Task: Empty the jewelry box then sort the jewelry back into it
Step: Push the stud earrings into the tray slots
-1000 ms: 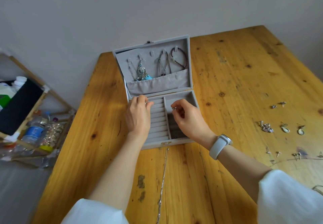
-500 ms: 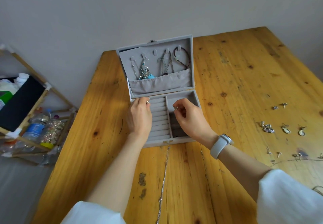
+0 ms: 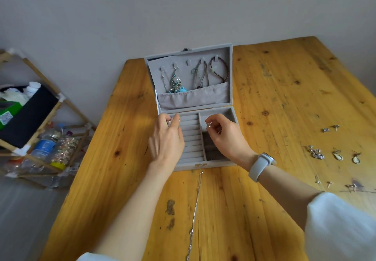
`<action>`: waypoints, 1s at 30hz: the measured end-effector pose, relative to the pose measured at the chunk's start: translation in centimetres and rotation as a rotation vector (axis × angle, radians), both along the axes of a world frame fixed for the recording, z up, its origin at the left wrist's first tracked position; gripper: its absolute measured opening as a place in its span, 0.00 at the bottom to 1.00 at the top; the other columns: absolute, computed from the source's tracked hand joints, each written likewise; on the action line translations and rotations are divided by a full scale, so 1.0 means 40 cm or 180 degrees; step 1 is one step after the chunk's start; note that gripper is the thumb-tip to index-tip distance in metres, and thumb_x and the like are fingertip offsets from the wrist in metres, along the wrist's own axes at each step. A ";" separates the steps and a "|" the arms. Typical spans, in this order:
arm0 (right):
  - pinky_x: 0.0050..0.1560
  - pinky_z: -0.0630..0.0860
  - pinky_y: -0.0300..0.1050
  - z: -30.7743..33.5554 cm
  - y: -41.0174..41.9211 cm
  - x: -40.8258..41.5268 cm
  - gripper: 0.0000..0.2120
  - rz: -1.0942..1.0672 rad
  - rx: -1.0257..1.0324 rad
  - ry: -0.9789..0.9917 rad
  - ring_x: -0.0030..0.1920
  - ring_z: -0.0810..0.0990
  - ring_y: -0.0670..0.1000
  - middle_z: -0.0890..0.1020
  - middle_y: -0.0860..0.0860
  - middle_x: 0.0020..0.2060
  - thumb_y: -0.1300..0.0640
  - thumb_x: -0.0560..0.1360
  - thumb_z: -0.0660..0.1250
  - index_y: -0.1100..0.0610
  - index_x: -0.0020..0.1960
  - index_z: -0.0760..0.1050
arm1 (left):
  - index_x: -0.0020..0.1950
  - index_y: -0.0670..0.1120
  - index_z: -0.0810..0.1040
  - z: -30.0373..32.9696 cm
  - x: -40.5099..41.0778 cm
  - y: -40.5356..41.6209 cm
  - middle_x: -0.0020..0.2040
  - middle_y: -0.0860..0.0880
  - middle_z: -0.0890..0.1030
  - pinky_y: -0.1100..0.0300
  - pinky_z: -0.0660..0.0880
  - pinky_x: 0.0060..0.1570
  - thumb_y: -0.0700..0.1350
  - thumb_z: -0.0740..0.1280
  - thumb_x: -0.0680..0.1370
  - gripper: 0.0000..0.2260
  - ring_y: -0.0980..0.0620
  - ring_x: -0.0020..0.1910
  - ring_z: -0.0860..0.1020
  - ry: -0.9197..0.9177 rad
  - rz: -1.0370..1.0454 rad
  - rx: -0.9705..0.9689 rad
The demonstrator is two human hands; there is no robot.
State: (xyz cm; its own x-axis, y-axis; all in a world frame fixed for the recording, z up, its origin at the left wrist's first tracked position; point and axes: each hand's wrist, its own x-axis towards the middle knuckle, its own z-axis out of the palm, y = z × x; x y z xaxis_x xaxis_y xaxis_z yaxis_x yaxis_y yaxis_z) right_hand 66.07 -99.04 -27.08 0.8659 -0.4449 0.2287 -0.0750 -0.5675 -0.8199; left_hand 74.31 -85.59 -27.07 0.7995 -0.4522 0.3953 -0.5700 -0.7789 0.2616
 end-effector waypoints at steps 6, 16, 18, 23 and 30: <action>0.49 0.75 0.50 0.018 0.027 0.100 0.08 -0.0075 -0.0240 -0.0008 0.45 0.79 0.56 0.82 0.56 0.43 0.62 0.75 0.64 0.60 0.53 0.76 | 0.64 0.43 0.72 -0.026 -0.020 0.044 0.63 0.41 0.72 0.47 0.71 0.49 0.40 0.69 0.69 0.24 0.41 0.57 0.71 -0.0369 0.0292 -0.0267; 0.50 0.70 0.48 -0.010 0.048 0.157 0.11 -0.0248 -0.0841 0.0359 0.56 0.70 0.55 0.78 0.54 0.51 0.53 0.73 0.67 0.57 0.53 0.77 | 0.75 0.43 0.51 -0.032 -0.019 0.041 0.71 0.45 0.66 0.48 0.60 0.61 0.45 0.58 0.78 0.28 0.44 0.66 0.65 0.0702 0.0525 -0.0066; 0.49 0.71 0.49 -0.010 0.050 0.162 0.12 -0.0233 -0.0997 0.0461 0.56 0.70 0.55 0.78 0.54 0.52 0.51 0.73 0.66 0.56 0.54 0.77 | 0.75 0.43 0.51 -0.031 -0.019 0.041 0.70 0.45 0.67 0.48 0.61 0.60 0.45 0.58 0.78 0.28 0.44 0.64 0.67 0.0698 0.0549 -0.0075; 0.52 0.69 0.51 -0.015 0.053 0.165 0.14 -0.0225 -0.1353 0.0592 0.57 0.69 0.57 0.77 0.54 0.52 0.49 0.74 0.65 0.54 0.56 0.77 | 0.75 0.43 0.52 -0.036 -0.020 0.041 0.68 0.44 0.69 0.48 0.62 0.58 0.45 0.58 0.77 0.28 0.43 0.62 0.69 0.0625 0.0557 -0.0072; 0.54 0.60 0.50 -0.011 0.041 0.141 0.19 -0.0009 -0.1612 0.0805 0.59 0.66 0.56 0.75 0.51 0.57 0.47 0.75 0.62 0.48 0.66 0.70 | 0.75 0.43 0.50 -0.031 -0.021 0.041 0.70 0.44 0.67 0.48 0.61 0.60 0.46 0.57 0.78 0.28 0.44 0.64 0.68 0.0693 0.0523 -0.0027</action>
State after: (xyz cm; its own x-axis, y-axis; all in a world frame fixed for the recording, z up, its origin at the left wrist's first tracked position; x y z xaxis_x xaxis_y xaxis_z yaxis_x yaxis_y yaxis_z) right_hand 71.72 -97.40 -27.53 0.9204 -0.3360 0.1998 -0.2358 -0.8849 -0.4016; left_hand 73.48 -83.93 -28.32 0.9285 -0.3067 0.2094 -0.3657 -0.8536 0.3710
